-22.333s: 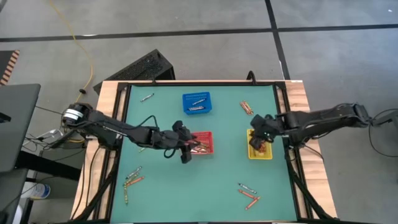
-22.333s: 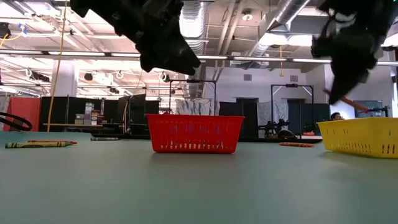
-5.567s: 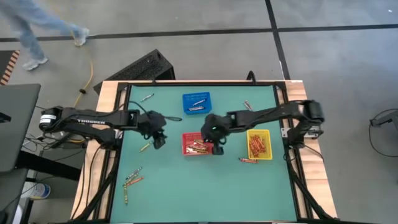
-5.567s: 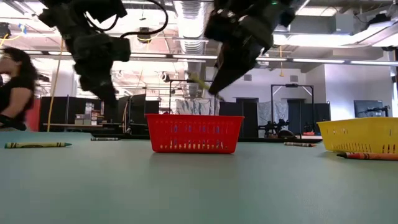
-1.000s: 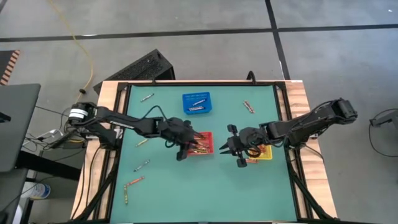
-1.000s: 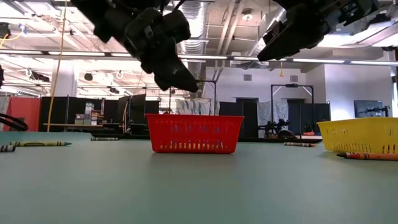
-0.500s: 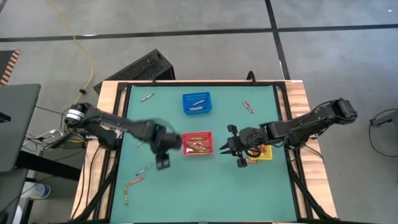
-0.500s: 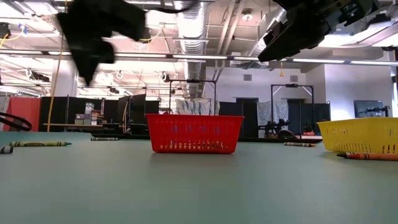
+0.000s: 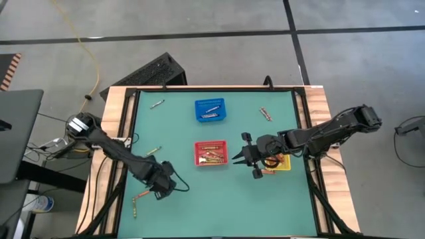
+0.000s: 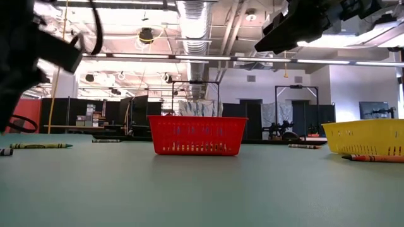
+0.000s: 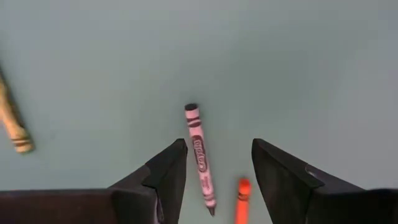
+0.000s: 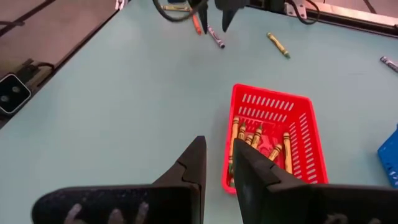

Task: Sort crayons
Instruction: Put the black crayon into the blue bin

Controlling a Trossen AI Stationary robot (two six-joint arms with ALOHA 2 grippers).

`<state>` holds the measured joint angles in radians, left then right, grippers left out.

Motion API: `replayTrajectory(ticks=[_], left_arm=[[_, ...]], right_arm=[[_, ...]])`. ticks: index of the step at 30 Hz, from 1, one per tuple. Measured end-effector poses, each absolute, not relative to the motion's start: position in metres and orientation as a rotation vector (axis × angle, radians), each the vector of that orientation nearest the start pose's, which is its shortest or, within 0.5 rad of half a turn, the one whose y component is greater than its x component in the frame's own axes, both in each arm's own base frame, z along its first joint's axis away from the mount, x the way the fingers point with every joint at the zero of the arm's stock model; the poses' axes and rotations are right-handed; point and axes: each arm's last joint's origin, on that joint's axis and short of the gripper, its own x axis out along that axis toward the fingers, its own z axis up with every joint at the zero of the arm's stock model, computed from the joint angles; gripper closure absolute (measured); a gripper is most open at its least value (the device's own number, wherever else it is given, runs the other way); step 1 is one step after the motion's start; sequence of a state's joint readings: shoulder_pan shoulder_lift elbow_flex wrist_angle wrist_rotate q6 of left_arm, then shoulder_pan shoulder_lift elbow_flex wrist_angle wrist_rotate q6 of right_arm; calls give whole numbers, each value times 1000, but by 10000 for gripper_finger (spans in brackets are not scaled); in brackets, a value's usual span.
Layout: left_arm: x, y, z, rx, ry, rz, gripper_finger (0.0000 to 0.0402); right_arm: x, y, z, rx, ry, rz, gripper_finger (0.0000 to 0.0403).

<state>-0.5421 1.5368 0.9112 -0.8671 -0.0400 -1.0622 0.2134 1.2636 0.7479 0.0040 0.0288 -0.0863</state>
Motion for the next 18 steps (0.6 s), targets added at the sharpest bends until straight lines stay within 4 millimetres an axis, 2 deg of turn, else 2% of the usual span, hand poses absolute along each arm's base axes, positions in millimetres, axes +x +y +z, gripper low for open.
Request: replayTrajectory(ticks=[6, 11, 14, 18], left_arm=[[200, -121, 143, -450, 1485, 405, 231], [188, -114, 130, -437, 1505, 419, 244], [185, -112, 130, -392, 1508, 443, 278], [188, -110, 130, -358, 1491, 421, 349]], right_arm=[[261, 56, 239, -114, 504, 195, 331], [261, 57, 239, -114, 504, 198, 331], [261, 57, 239, -113, 503, 198, 331], [261, 56, 240, -104, 501, 195, 331]])
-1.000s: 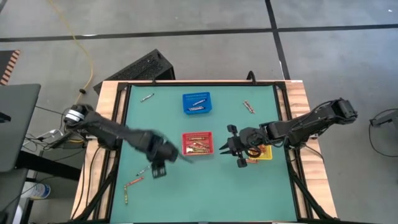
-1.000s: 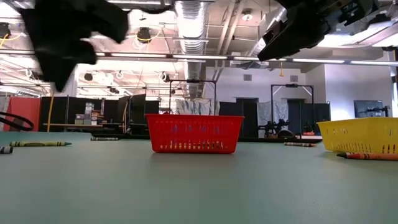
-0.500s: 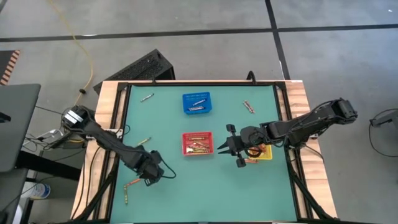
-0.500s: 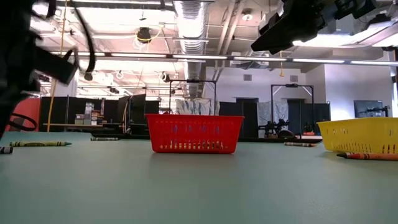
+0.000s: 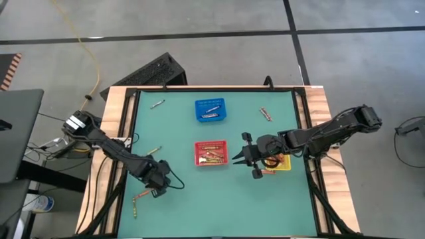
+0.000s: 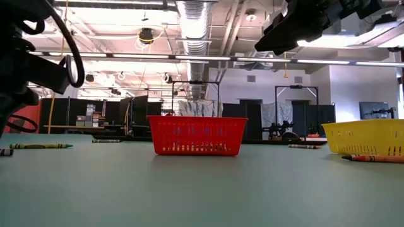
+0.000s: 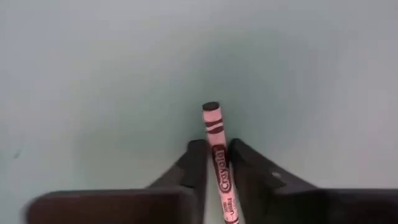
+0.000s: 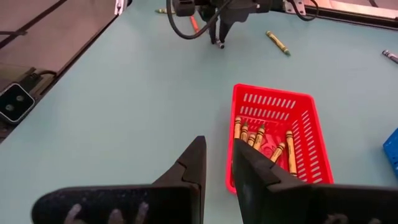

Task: Sort crayons
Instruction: Put the black crayon into the blue bin

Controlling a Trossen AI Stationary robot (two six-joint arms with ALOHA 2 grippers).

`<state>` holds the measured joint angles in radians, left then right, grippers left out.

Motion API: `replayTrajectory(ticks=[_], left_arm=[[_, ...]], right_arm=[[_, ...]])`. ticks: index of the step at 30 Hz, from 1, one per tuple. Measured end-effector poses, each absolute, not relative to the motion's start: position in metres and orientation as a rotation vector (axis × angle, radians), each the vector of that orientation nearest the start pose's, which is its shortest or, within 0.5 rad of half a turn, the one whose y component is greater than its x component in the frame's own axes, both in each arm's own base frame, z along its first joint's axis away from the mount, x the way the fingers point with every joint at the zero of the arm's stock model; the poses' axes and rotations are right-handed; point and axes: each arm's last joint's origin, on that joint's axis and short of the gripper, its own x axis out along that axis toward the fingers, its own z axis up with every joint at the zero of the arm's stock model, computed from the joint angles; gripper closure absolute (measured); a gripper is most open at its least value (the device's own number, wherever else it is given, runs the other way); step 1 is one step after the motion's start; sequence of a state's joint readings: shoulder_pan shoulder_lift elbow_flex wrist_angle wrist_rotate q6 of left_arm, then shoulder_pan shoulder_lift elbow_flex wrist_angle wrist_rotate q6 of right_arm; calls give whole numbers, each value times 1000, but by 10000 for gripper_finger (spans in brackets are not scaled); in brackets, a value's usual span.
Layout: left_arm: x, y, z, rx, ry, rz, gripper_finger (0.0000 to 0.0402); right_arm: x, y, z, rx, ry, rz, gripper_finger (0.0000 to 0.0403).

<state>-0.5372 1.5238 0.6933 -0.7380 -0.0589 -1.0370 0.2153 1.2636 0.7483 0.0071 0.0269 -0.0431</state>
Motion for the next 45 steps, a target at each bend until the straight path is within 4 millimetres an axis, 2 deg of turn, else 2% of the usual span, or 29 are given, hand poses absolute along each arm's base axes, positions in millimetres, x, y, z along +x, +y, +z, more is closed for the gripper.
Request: replayTrajectory(ticks=[3, 8, 11, 13, 15, 19, 22, 25, 29, 32, 35, 40, 45], left_arm=[[192, -107, 134, -325, 1452, 421, 390], [208, -97, 142, -262, 1384, 378, 391], [227, -78, 151, -156, 1287, 407, 393], [244, -63, 163, -107, 1239, 378, 393], [260, -44, 177, -55, 1212, 326, 394], [292, 10, 216, 47, 1094, 236, 394], [303, 59, 243, 66, 964, 177, 394], [307, 108, 254, 42, 808, 144, 394], [309, 158, 233, -17, 737, 115, 394], [313, 185, 215, -44, 743, 119, 394], [324, 207, 211, -41, 751, 119, 394], [345, 228, 199, -53, 833, 98, 394], [361, 240, 196, -42, 897, 111, 374]], right_arm=[[261, 56, 239, -87, 504, 191, 331], [261, 56, 239, -90, 507, 192, 331], [261, 56, 239, -119, 507, 199, 331], [261, 55, 239, -140, 504, 200, 331], [262, 53, 239, -153, 504, 197, 331], [262, 46, 237, -167, 530, 179, 331], [262, 38, 234, -186, 556, 159, 331], [262, 28, 229, -220, 537, 133, 331], [260, 5, 218, -210, 534, 53, 331], [257, -14, 213, -143, 552, -4, 331], [255, -30, 210, -71, 568, -41, 331], [247, -56, 206, 33, 622, -163, 331], [231, -88, 203, 175, 754, -378, 331]])
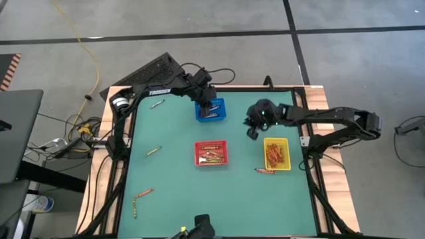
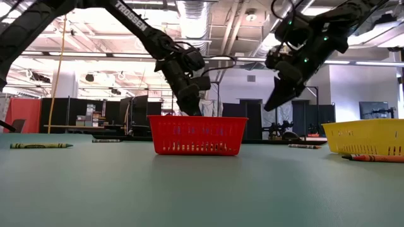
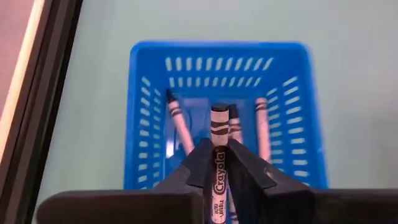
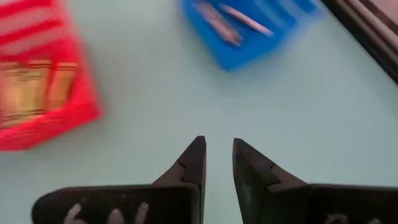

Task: Sort crayons
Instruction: Put the black crayon into the blue bin, then put the orange crayon into the yellow bin

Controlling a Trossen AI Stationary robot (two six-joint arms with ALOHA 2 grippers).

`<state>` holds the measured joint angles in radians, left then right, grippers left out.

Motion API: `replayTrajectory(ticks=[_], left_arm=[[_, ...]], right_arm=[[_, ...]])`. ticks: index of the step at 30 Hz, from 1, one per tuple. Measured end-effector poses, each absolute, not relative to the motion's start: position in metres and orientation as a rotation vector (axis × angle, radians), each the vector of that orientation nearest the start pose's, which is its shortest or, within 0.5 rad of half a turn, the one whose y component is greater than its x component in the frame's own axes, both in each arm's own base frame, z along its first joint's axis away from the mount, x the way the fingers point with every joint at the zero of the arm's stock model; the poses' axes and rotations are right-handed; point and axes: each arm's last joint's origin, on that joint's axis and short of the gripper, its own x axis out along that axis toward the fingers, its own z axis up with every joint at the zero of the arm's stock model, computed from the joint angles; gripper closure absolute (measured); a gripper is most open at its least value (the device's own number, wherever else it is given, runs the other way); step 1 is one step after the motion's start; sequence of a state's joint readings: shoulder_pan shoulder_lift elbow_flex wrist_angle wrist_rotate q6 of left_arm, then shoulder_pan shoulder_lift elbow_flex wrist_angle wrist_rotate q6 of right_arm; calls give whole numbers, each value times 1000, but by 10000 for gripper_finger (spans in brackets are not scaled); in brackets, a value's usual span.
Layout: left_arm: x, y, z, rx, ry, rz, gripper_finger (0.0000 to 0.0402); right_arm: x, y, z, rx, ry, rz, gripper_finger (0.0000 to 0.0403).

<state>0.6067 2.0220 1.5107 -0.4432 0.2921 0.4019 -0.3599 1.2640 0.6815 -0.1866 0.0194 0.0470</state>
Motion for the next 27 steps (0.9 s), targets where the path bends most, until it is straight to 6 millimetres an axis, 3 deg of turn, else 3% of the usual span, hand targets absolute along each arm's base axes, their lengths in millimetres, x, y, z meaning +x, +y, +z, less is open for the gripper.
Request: replayTrajectory(ticks=[8, 12, 15, 18, 27], left_arm=[[368, 246, 215, 11, 918, 122, 300], [363, 243, 244, 23, 912, 136, 275], [346, 238, 268, 19, 903, 175, 271], [325, 230, 277, -8, 902, 195, 273], [260, 186, 282, 2, 701, 295, 289]], right_arm=[[204, -133, 204, 322, 815, -630, 331], [189, -149, 202, 370, 833, -714, 331], [181, -158, 197, 407, 876, -757, 332], [178, -167, 184, 452, 933, -800, 333], [170, -195, 139, 561, 1114, -892, 333]])
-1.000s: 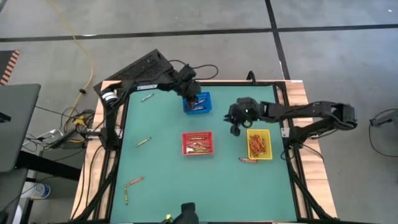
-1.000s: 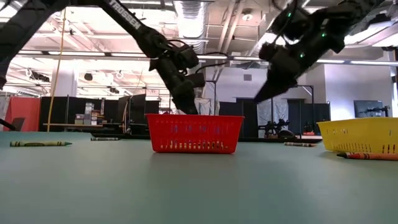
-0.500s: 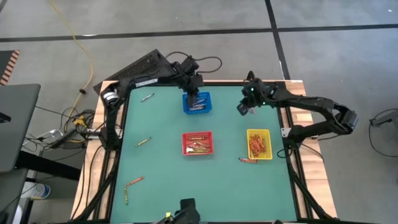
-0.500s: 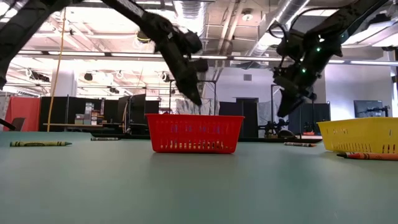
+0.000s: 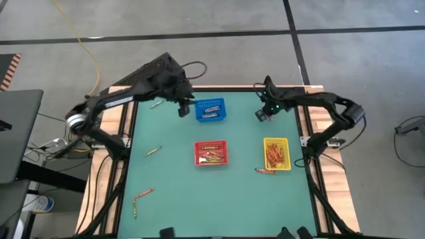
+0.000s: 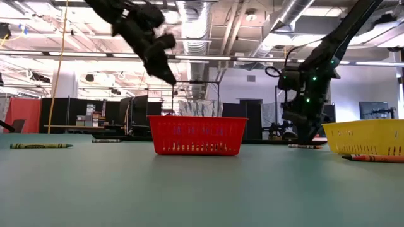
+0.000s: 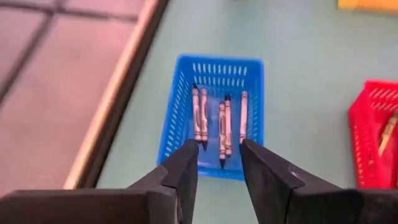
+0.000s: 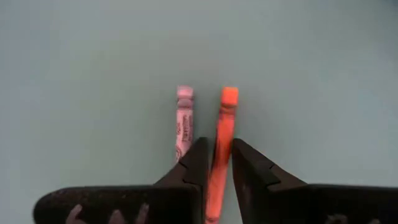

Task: Sort crayons
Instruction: Put the orange crayon into the yellow bin

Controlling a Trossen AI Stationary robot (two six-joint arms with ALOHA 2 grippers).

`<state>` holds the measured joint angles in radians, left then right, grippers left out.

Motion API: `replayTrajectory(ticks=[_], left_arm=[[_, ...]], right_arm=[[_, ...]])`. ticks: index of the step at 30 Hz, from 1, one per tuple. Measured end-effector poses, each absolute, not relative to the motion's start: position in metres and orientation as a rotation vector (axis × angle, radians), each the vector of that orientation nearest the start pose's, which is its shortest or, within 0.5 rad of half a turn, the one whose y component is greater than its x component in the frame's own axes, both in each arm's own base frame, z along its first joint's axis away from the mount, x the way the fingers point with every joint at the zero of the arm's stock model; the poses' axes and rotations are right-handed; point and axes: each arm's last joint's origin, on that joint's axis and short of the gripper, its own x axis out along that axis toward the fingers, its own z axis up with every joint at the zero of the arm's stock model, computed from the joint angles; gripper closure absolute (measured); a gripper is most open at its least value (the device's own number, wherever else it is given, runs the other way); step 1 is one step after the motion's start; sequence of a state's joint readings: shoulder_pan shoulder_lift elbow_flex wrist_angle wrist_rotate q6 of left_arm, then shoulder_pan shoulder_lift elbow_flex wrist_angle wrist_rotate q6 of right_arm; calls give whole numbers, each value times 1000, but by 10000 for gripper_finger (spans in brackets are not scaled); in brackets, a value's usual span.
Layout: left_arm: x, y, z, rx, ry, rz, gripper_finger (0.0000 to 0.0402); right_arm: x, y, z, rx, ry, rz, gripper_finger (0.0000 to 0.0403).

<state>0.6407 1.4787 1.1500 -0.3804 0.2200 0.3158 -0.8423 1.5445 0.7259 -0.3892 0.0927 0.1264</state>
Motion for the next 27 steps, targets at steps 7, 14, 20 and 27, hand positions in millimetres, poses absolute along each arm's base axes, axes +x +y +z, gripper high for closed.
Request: replayTrajectory(ticks=[7, 14, 20, 27], left_arm=[[220, 160, 295, 77, 531, 427, 292], [201, 143, 295, 75, 437, 380, 292], [191, 135, 277, 39, 401, 371, 292], [186, 129, 252, -60, 472, 367, 292]], right_arm=[[173, -199, 131, 553, 1196, -877, 338], [180, -198, 133, 520, 1262, -870, 395], [189, -193, 170, 444, 1197, -886, 399], [194, -158, 236, 380, 1065, -822, 400]])
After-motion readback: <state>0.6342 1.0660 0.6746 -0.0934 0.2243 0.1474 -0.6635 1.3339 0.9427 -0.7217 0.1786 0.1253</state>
